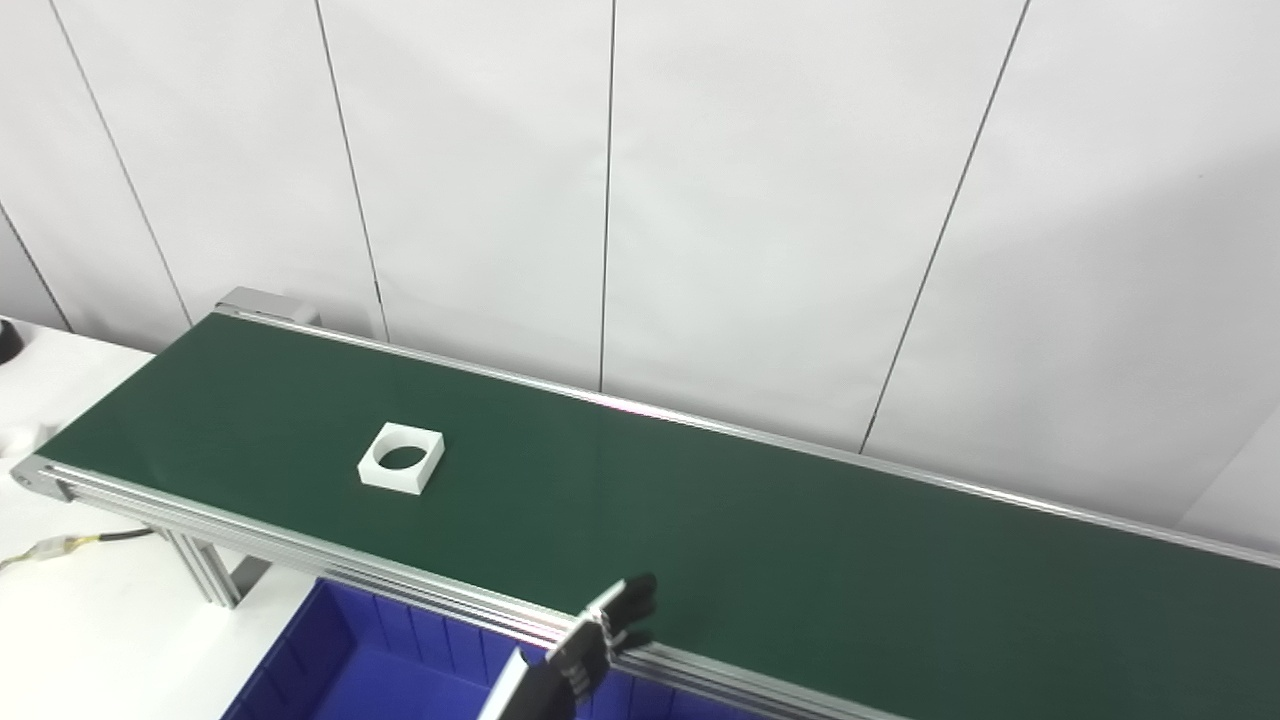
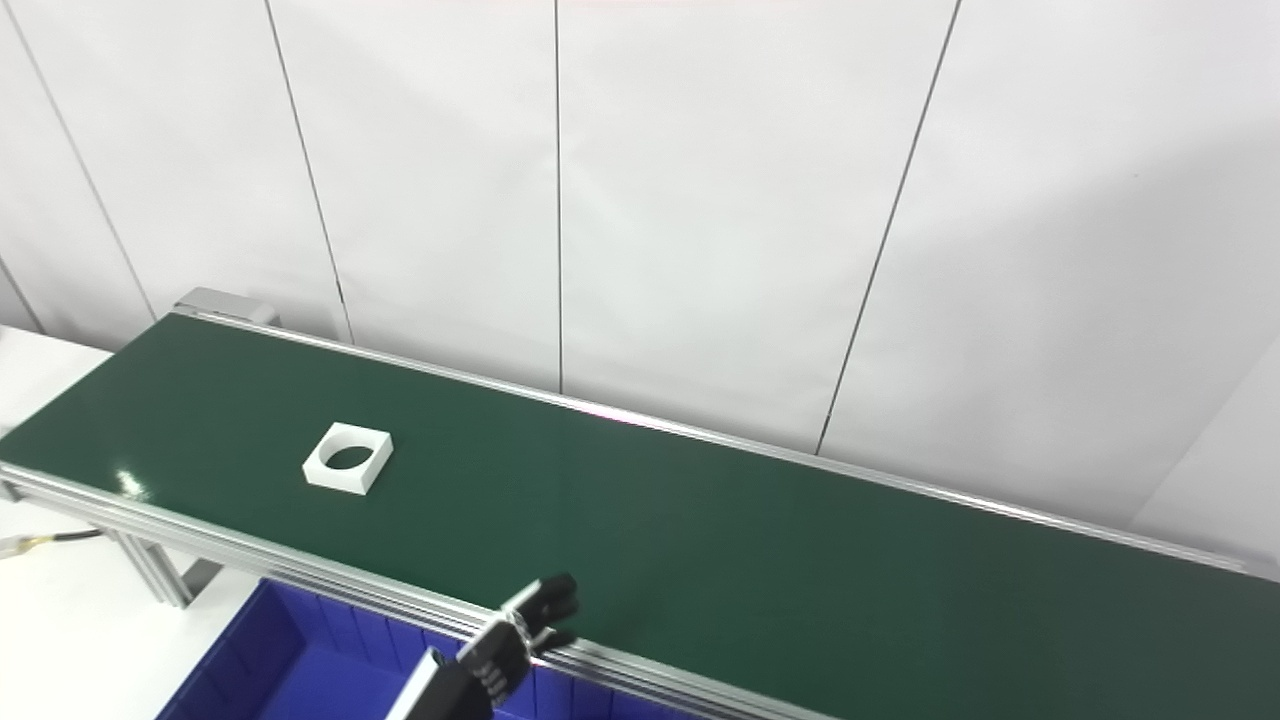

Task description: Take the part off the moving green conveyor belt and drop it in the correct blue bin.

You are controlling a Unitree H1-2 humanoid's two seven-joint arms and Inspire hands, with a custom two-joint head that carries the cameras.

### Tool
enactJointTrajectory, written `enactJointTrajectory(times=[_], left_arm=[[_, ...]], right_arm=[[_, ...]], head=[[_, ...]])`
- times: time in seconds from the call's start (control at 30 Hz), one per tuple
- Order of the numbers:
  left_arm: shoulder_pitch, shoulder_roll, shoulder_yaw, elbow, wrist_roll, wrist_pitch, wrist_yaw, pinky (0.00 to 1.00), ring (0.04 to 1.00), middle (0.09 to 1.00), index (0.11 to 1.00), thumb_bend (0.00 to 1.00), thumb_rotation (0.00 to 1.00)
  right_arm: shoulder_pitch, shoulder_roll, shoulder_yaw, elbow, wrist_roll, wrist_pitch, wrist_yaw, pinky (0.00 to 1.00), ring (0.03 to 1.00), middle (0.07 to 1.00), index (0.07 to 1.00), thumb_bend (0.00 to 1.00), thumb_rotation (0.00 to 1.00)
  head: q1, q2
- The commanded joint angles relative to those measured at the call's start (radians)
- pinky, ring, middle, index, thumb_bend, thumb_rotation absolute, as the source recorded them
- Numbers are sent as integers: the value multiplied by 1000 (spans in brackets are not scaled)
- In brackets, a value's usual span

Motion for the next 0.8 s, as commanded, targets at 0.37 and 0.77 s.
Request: enactJointTrajectory(times=[0.37, 0.77], left_arm=[[-115, 1, 128, -48, 90, -34, 17, 810, 884, 909, 895, 848, 815], [-219, 28, 190, -37, 135, -15, 10, 879, 933, 949, 936, 802, 896]], right_arm=[[-19, 13, -1, -9, -7, -51, 8, 1000, 1000, 1000, 1000, 481, 917], [-29, 18, 1, 0, -36, -51, -18, 1000, 1000, 1000, 1000, 547, 890]], head=[[-8, 5], [-76, 16]])
